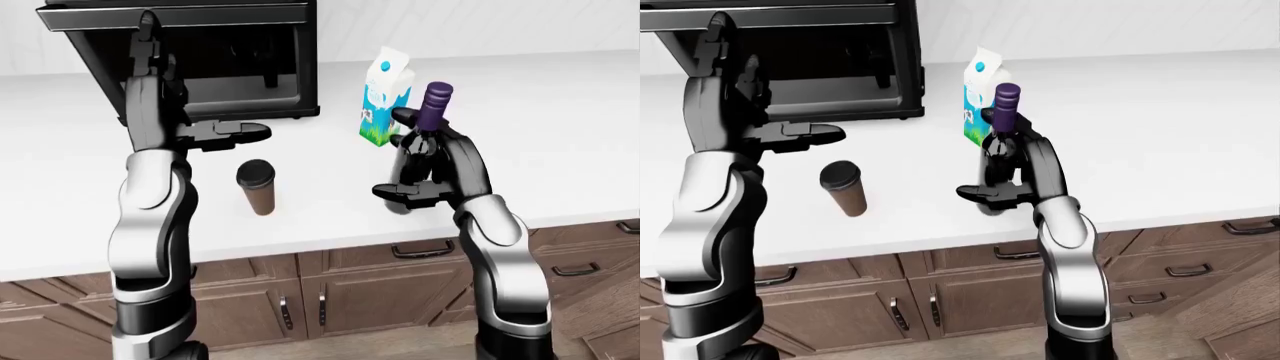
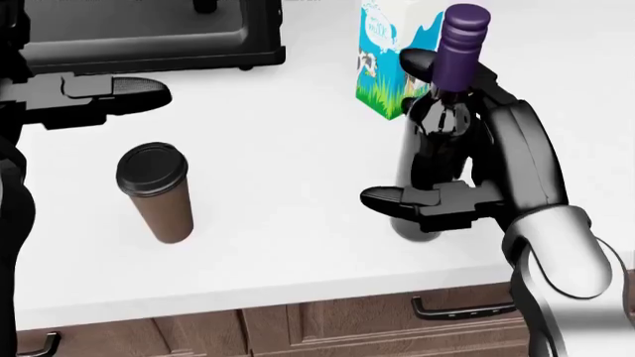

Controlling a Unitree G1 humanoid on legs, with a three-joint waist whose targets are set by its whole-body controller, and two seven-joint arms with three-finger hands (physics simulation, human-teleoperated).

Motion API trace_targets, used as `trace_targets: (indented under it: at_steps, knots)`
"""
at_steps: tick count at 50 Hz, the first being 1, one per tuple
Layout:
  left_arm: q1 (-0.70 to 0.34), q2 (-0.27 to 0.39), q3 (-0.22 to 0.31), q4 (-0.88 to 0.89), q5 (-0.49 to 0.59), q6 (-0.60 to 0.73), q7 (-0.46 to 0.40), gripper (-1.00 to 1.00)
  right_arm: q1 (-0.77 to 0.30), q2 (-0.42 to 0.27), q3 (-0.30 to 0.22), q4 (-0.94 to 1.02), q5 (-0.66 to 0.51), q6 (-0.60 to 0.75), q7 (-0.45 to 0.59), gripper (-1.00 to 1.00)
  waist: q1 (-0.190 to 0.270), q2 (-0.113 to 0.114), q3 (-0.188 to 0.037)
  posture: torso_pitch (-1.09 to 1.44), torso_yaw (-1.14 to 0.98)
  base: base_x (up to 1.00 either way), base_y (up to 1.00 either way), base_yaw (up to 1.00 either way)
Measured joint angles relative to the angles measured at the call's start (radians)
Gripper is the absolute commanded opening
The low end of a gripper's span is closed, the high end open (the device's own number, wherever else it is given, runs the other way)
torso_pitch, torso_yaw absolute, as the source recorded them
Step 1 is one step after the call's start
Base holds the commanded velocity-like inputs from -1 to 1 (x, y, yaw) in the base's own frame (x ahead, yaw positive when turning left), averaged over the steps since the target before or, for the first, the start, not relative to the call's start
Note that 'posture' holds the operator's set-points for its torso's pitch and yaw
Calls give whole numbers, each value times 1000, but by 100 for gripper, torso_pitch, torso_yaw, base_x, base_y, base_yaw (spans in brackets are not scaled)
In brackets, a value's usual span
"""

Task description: Move the drinks to the dining counter.

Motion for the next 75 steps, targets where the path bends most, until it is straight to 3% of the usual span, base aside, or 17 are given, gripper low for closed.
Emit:
trace_targets:
  at_steps: [8,9,10,22,36,44,55,75]
  knots:
    - [-2,8,5,3,-5,0,1,100,-9,-3,5,1,-1,11,8,-15,1,1,2,0,0,0,0,0]
    - [-4,9,5,1,-6,3,1,100,-10,-4,5,-1,-1,15,9,-98,1,1,3,0,0,0,0,0]
    - [-9,10,5,-2,-7,9,2,100,-14,-5,7,-4,-2,24,11,-100,1,1,5,0,0,0,0,0]
    - [-3,10,4,-6,-10,9,3,100,-43,-2,19,-17,-36,63,22,-100,2,6,12,0,0,0,0,0]
    - [21,9,13,-45,-32,57,0,100,-117,-24,-13,-130,39,162,-78,-100,-1,9,13,0,0,0,0,0]
    - [86,36,42,-206,-71,148,-53,100,-123,-29,-4,-115,46,173,-86,-100,-3,10,14,0,0,0,0,0]
    - [230,6,66,-349,-80,228,-127,100,-88,-21,1,-87,30,154,-86,-100,0,12,21,0,0,0,0,0]
    - [341,-71,-11,-326,52,127,-253,100,-90,-21,0,-99,28,149,-74,-100,4,7,13,0,0,0,0,0]
